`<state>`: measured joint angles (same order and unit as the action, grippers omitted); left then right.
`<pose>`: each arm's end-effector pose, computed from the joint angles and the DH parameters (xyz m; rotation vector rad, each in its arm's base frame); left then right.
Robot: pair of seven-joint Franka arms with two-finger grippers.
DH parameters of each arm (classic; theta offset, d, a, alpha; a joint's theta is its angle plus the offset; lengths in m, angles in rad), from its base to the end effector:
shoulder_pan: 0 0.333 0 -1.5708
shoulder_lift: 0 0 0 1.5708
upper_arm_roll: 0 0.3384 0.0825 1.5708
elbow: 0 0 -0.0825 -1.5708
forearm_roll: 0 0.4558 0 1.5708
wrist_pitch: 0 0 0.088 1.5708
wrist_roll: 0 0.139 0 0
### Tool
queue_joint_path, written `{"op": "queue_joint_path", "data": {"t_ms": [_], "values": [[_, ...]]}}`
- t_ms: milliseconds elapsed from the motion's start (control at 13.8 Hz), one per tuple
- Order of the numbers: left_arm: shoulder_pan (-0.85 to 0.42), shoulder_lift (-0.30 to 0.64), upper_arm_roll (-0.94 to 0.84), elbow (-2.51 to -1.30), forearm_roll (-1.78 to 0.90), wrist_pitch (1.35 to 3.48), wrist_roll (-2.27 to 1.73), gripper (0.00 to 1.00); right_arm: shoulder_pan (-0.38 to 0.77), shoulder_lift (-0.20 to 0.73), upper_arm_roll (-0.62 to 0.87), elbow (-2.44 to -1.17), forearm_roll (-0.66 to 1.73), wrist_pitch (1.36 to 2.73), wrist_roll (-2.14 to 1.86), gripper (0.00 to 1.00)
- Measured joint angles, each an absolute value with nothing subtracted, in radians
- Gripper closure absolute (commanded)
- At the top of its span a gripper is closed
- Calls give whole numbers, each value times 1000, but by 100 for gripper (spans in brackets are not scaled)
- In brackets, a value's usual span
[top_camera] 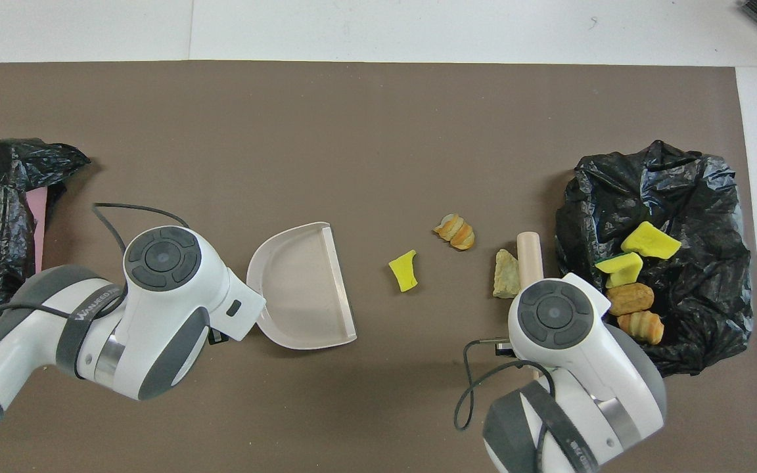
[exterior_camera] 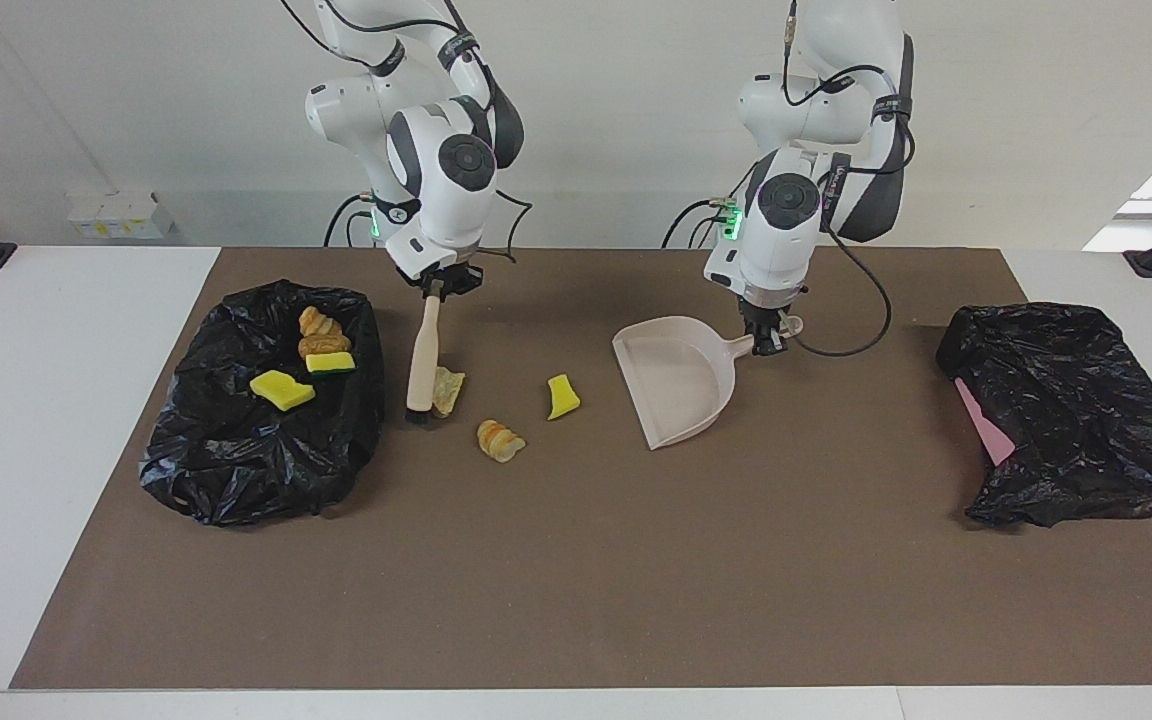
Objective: Sweep and dump trash in bin
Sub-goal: 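Sweep the brush with the right gripper toward the remaining pieces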
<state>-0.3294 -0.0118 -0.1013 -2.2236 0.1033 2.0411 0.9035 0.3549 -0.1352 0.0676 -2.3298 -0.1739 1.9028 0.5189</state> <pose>0.5093 -0.2245 0.3143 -2.3680 1.9720 0.2886 0.4630 0.1882 0.3230 2.8511 -0.0247 -0.2672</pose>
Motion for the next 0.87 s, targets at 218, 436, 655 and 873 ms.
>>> {"op": "queue_joint_path", "data": {"t_ms": [218, 436, 655, 873], "values": [[-331, -12, -102, -2224, 103, 2041, 900, 100, 338, -75, 68, -2324, -158, 2033, 511, 100], [-331, -12, -102, -2224, 103, 2041, 897, 100, 315, -22, 68, -2284, -151, 2064, 486, 100], [-332, -11, -105, -2224, 101, 2041, 874, 100, 310, 11, 70, -2230, -102, 2065, 431, 100], [-333, -11, -106, -2224, 100, 2038, 861, 100, 326, 48, 79, -2194, -41, 2065, 375, 100]]}}
